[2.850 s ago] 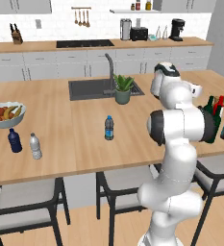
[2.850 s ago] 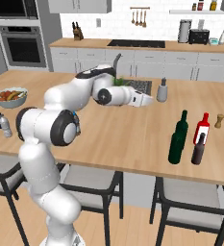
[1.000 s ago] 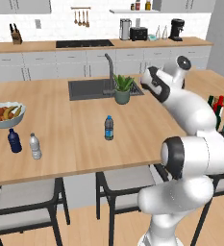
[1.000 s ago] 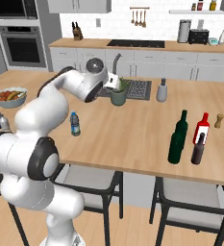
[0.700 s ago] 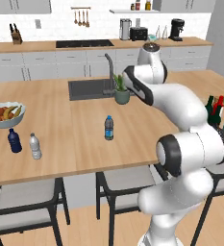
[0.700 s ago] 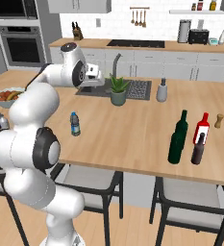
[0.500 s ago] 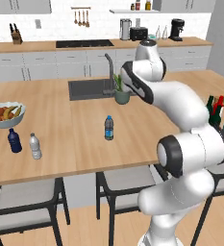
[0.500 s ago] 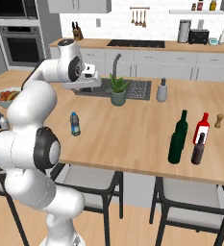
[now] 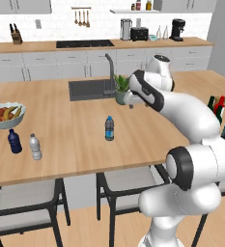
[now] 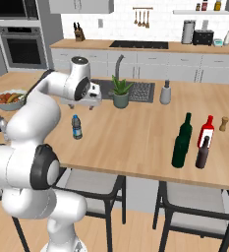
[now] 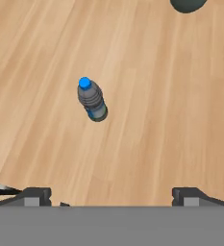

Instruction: Move the plastic bottles in the middle to the plastics group, and the glass bottles in the middle to the glass group.

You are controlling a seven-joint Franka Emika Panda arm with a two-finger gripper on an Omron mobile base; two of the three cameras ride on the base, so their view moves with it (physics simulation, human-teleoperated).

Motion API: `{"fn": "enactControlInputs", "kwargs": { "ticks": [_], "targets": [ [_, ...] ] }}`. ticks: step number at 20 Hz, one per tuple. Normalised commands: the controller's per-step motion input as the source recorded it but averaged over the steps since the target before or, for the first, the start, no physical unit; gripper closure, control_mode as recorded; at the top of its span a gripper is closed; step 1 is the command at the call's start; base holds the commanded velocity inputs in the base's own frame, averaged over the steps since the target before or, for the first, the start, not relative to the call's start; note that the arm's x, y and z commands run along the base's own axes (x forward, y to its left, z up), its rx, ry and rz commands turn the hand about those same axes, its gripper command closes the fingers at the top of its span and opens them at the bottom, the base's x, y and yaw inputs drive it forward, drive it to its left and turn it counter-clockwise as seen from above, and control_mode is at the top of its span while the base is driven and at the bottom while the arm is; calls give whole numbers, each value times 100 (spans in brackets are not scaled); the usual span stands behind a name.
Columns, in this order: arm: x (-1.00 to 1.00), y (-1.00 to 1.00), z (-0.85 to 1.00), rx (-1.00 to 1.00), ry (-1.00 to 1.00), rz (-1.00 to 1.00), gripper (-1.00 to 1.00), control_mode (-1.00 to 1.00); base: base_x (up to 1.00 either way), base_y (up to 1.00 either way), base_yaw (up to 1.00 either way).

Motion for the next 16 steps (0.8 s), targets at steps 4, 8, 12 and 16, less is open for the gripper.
{"fn": "enactControlInputs", "kwargs": {
  "ticks": [4,8,12,16],
  "targets": [
    [-1,61,-58,3,-9,15,-100,-100,0,0,0],
    [14,65,-37,0,-16,8,-100,-100,0,0,0],
    [2,20,-28,0,-6,0,-100,-100,0,0,0],
    [19,13,-26,0,-6,-1,-100,-100,0,0,0]
  ]
}}
